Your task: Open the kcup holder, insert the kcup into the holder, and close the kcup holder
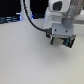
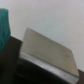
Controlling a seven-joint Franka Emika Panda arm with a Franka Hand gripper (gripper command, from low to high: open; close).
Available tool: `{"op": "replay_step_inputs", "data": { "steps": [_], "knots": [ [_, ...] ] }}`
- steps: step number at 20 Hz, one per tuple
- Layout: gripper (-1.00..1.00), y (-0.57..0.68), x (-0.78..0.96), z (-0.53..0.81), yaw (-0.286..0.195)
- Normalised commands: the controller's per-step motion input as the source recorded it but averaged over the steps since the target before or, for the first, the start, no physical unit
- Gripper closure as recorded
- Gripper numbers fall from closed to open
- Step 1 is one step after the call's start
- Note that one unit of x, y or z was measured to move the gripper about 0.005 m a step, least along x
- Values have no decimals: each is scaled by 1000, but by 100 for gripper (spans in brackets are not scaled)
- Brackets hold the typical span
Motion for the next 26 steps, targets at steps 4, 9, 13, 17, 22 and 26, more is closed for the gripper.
{"op": "replay_step_inputs", "data": {
  "steps": [4,9,13,17,22,26],
  "knots": [
    [-100,344,-584,0,156],
    [-100,454,-643,0,108],
    [-100,466,-618,0,111],
    [-100,491,-619,0,102],
    [-100,511,-618,0,93],
    [-100,521,-623,0,87]
  ]
}}
